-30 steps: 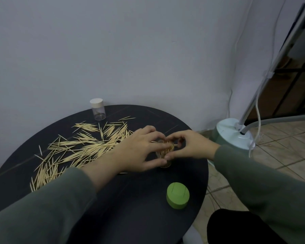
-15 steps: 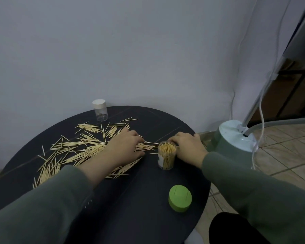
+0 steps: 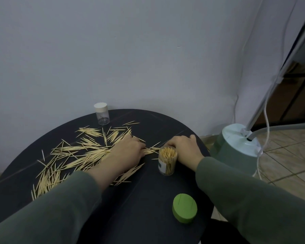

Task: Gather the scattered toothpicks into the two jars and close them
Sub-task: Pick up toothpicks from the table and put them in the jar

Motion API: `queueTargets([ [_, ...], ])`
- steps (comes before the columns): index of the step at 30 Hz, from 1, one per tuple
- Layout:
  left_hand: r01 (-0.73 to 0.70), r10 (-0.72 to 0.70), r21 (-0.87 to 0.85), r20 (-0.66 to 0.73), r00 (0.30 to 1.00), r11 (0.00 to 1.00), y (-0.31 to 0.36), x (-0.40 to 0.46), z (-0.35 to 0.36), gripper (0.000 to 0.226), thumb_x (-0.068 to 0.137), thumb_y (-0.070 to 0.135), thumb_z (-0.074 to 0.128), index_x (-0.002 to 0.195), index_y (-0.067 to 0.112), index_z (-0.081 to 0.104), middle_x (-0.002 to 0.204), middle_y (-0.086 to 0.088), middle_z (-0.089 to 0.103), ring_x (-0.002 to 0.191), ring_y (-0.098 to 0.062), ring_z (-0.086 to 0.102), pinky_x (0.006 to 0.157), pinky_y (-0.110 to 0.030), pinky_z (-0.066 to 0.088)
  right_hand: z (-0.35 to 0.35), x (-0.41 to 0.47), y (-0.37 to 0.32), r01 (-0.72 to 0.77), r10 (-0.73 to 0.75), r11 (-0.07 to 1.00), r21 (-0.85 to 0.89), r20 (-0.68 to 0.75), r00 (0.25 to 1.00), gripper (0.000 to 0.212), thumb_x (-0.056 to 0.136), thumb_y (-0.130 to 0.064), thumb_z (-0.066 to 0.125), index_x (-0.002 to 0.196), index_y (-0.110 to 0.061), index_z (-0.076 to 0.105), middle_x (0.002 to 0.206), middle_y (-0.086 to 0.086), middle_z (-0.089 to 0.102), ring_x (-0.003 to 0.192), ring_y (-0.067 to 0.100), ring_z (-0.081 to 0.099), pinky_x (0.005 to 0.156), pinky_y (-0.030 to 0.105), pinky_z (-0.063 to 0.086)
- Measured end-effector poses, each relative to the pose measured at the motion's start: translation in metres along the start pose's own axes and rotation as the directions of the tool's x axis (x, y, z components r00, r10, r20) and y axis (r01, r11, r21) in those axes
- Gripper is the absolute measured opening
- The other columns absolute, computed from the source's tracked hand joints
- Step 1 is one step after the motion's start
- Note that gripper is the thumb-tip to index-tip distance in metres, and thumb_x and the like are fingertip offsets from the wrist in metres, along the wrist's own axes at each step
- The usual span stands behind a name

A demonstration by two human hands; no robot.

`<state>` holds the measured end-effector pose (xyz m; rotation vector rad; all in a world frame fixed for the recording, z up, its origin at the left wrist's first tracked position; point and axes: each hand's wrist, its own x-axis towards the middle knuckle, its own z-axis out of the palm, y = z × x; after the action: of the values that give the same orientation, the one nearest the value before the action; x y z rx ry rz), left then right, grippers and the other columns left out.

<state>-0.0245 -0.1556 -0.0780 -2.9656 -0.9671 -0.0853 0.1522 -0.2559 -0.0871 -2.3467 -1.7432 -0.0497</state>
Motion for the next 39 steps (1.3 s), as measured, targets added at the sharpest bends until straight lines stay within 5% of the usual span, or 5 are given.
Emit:
queueTargets([
  [17, 0.021, -0.021, 0.007, 0.046, 0.999, 1.000, -0.004, 0.001, -0.006, 0.030, 0.095, 0.041, 0.054, 0.121, 0.032, 0.064, 0.121, 0.007, 0.059, 0.117, -0.015, 0.044, 0.096, -0.037, 0.046, -0.001, 0.005, -0.009, 0.057, -0.059, 0.997, 0.058, 0.033, 0.998, 0.021, 0.096, -0.029, 0.054, 0.110, -0.035, 0.069, 0.119, -0.010, 0.062, 0.113, 0.016, 0.052, 0.104, 0.044, 0.024],
  [24, 0.065, -0.064, -0.022, 0.020, 0.998, 0.998, -0.001, -0.001, -0.009, 0.027, 0.093, 0.039, 0.058, 0.118, 0.028, 0.060, 0.120, 0.003, 0.058, 0.117, -0.016, 0.046, 0.094, -0.036, 0.047, -0.004, 0.024, -0.011, 0.239, -0.218, 0.962, -0.135, 0.153, 0.964, 0.045, 0.100, -0.029, 0.046, 0.143, -0.038, 0.039, 0.144, -0.008, 0.042, 0.126, 0.019, 0.035, 0.103, 0.046, 0.022],
  [31, -0.015, 0.014, 0.033, 0.050, 0.999, 0.999, 0.002, 0.000, -0.005, 0.045, 0.097, 0.034, 0.052, 0.141, 0.032, 0.043, 0.137, 0.003, 0.044, 0.126, -0.017, 0.039, 0.097, -0.035, 0.044, -0.006, 0.016, -0.003, 0.239, -0.228, 0.963, -0.125, 0.097, 0.969, 0.030, 0.098, -0.042, 0.045, 0.124, -0.043, 0.060, 0.130, -0.013, 0.055, 0.112, 0.014, 0.042, 0.092, 0.038, 0.024],
  [39, -0.028, 0.023, 0.104, 0.046, 0.999, 0.994, 0.003, 0.004, -0.004, 0.029, 0.099, 0.036, 0.049, 0.124, 0.030, 0.062, 0.123, 0.006, 0.057, 0.115, -0.016, 0.045, 0.085, -0.031, 0.045, -0.006, 0.006, 0.001, 0.128, -0.128, 0.989, -0.076, 0.004, 0.992, 0.025, 0.097, -0.039, 0.047, 0.112, -0.034, 0.067, 0.119, -0.012, 0.061, 0.107, 0.014, 0.047, 0.095, 0.039, 0.026],
])
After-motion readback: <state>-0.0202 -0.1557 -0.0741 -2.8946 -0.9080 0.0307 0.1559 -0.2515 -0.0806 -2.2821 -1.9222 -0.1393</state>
